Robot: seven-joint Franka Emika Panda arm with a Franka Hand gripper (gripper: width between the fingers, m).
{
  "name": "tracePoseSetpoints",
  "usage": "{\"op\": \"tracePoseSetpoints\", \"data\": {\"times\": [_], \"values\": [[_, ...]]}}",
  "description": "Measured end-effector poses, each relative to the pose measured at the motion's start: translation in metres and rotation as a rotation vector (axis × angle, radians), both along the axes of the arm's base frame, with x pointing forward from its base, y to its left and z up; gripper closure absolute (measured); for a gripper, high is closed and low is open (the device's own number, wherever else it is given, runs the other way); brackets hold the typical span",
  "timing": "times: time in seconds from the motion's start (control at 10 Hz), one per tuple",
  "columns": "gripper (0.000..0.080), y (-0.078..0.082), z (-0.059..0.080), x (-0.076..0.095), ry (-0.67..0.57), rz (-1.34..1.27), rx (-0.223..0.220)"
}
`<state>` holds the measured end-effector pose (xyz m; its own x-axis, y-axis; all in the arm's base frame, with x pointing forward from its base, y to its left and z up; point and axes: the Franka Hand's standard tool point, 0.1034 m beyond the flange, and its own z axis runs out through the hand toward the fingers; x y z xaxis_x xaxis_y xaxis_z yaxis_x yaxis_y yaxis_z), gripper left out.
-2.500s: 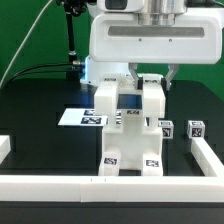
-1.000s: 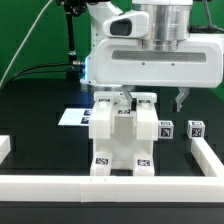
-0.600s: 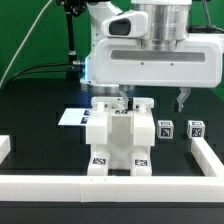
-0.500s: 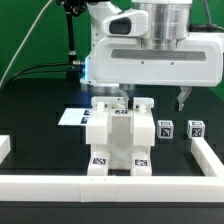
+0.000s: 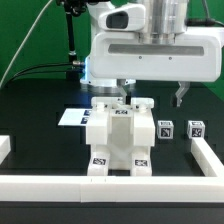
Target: Assemble chair
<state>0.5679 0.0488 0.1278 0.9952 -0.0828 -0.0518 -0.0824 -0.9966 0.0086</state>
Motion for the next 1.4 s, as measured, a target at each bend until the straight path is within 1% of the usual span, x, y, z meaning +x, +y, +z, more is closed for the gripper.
{"op": "tracePoseSetpoints", "data": {"times": [0.1,0.2,0.3,0.7,0.8,0.9,1.0,1.1,1.2,1.4], "values": [[0.0151,0.002,0.010,0.000,-0.005,-0.008,0.004],[0.0151,0.003,0.014,-0.001,-0.011,-0.013,0.007],[0.0151,0.003,0.010,-0.001,-0.006,-0.012,0.005],[0.0151,0.004,0.009,-0.001,-0.004,-0.011,0.005],[0.0151,0.016,0.017,-0.002,-0.007,-0.004,0.010],[0.0151,0.030,0.023,-0.006,-0.014,-0.002,0.016],[0.0151,0.048,0.026,-0.017,-0.019,0.005,0.023],[0.0151,0.071,0.025,-0.032,-0.029,0.033,0.031],[0.0151,0.086,0.025,-0.038,-0.027,0.023,0.026],[0.0151,0.083,0.024,-0.037,-0.026,0.032,0.027]]}}
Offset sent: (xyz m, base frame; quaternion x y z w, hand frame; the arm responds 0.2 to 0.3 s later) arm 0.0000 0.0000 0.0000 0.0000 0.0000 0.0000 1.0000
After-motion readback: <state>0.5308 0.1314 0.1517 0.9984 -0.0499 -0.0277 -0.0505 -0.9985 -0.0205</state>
